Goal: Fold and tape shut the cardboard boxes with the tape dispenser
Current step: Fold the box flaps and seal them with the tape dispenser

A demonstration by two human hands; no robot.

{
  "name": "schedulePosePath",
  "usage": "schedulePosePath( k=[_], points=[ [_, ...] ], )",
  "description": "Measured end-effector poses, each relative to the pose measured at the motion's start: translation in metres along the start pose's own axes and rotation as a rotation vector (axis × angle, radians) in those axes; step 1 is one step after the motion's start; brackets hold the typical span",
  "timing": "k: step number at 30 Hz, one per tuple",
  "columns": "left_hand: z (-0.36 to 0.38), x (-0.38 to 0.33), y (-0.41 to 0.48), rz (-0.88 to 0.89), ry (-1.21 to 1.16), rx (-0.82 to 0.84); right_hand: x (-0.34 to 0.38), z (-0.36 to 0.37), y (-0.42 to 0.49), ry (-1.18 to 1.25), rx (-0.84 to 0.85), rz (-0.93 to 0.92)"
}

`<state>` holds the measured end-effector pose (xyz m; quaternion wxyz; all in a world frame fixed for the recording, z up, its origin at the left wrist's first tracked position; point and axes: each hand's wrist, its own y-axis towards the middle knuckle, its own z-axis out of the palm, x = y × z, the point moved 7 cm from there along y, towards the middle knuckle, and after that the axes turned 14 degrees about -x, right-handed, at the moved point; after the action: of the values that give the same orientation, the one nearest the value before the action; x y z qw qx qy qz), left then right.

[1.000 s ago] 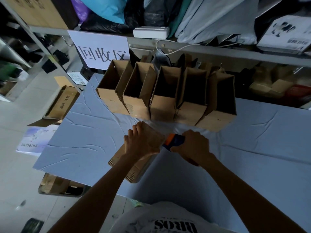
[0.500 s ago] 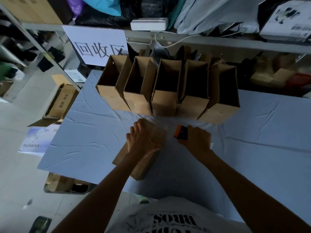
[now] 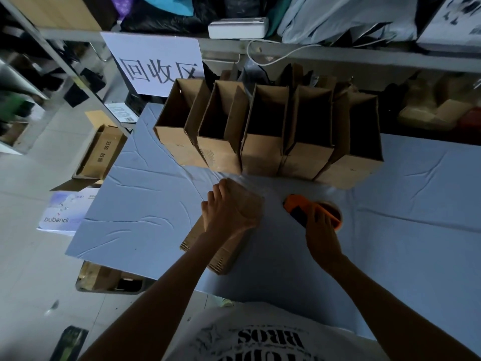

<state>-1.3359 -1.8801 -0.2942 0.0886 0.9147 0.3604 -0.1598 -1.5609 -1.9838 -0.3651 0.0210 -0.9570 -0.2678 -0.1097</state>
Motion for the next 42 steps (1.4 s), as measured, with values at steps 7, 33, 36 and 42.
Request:
schedulePosePath(
  k=[7, 33, 36, 42],
  points=[
    [-0.024, -0.017, -0.006, -0.04, -0.195, -0.126, 0.073, -0.078, 0.021, 0.662, -0.176, 0.062],
    [-0.082, -0.004, 0.013, 0.174, -0.666, -0.13, 0.098, -0.14, 0.026, 0.833, -0.389, -0.146],
    [-0.082, -0.005, 0.014, 0.135, -0.706, -0.128, 0.103, -0.141, 0.029, 0.855, -0.392, -0.167],
    [-0.083, -0.007, 0.016, 0.082, -0.803, -0.131, 0.104, -0.137, 0.035, 0.946, -0.338, -0.105]
  ],
)
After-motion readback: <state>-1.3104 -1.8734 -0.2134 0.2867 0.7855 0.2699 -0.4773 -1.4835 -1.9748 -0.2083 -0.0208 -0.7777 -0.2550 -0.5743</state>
